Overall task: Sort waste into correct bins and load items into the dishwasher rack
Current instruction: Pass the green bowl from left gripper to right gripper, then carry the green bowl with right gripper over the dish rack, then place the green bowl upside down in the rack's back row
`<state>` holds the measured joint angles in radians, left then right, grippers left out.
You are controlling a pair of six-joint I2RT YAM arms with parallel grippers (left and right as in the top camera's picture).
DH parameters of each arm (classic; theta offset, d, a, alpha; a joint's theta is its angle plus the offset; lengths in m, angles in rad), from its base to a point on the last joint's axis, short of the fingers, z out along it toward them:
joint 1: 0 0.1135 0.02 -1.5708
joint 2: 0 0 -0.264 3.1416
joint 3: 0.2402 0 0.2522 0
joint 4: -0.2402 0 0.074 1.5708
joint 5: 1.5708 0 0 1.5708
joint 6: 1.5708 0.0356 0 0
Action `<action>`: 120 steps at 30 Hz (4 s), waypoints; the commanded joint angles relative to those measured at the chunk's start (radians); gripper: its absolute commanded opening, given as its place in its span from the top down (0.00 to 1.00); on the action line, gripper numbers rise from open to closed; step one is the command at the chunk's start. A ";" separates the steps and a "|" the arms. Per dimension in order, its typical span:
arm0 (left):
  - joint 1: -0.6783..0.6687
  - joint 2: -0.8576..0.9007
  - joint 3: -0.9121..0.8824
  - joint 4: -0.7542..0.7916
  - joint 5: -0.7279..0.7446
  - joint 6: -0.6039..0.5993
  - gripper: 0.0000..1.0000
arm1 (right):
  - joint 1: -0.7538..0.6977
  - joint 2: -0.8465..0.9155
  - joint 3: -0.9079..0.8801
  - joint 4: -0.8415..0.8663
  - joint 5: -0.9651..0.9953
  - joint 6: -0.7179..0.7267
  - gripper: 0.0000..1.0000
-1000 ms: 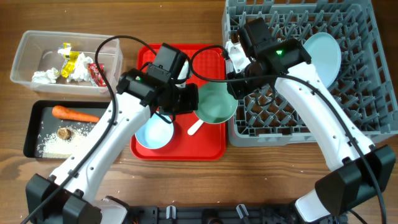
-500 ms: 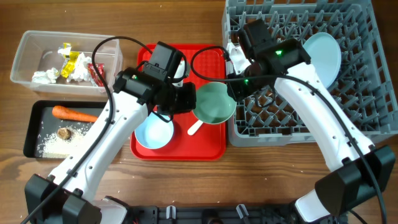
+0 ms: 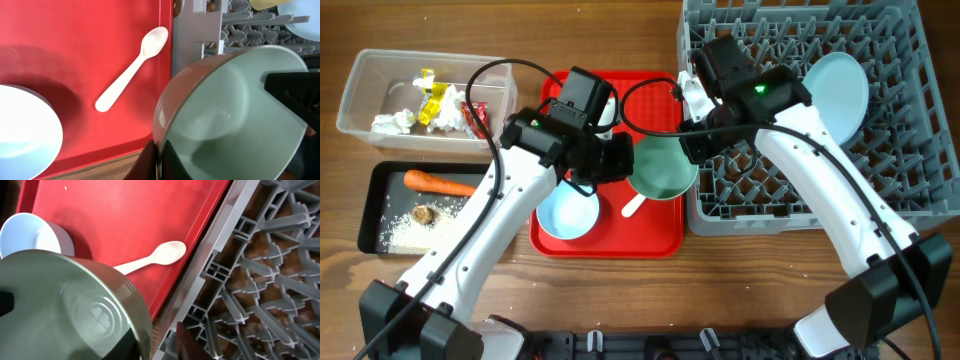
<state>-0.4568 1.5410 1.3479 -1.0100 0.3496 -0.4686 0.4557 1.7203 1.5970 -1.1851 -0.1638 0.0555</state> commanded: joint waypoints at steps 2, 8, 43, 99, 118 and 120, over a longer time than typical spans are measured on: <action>0.007 0.004 0.014 -0.005 0.002 0.013 0.96 | 0.002 -0.002 -0.035 0.018 0.029 0.024 0.82; 0.007 0.004 0.014 -0.005 0.002 0.013 0.96 | 0.002 -0.002 -0.035 0.027 0.030 0.024 0.96; 0.231 -0.069 0.027 0.007 -0.003 0.020 0.00 | -0.238 0.371 -0.035 1.445 0.776 -0.921 0.95; 0.231 -0.069 0.027 0.007 -0.003 0.020 0.00 | -0.170 0.025 -0.035 0.699 0.465 -0.151 0.90; 0.231 -0.069 0.027 0.007 -0.003 0.020 0.00 | -0.357 0.269 -0.035 0.864 0.087 -0.026 0.96; 0.231 -0.069 0.027 0.007 -0.003 0.020 0.01 | -0.357 0.274 -0.035 0.840 0.083 -0.027 0.96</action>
<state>-0.2317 1.4899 1.3579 -1.0050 0.3454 -0.4572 0.0963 1.9785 1.5597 -0.3248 -0.0505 0.0063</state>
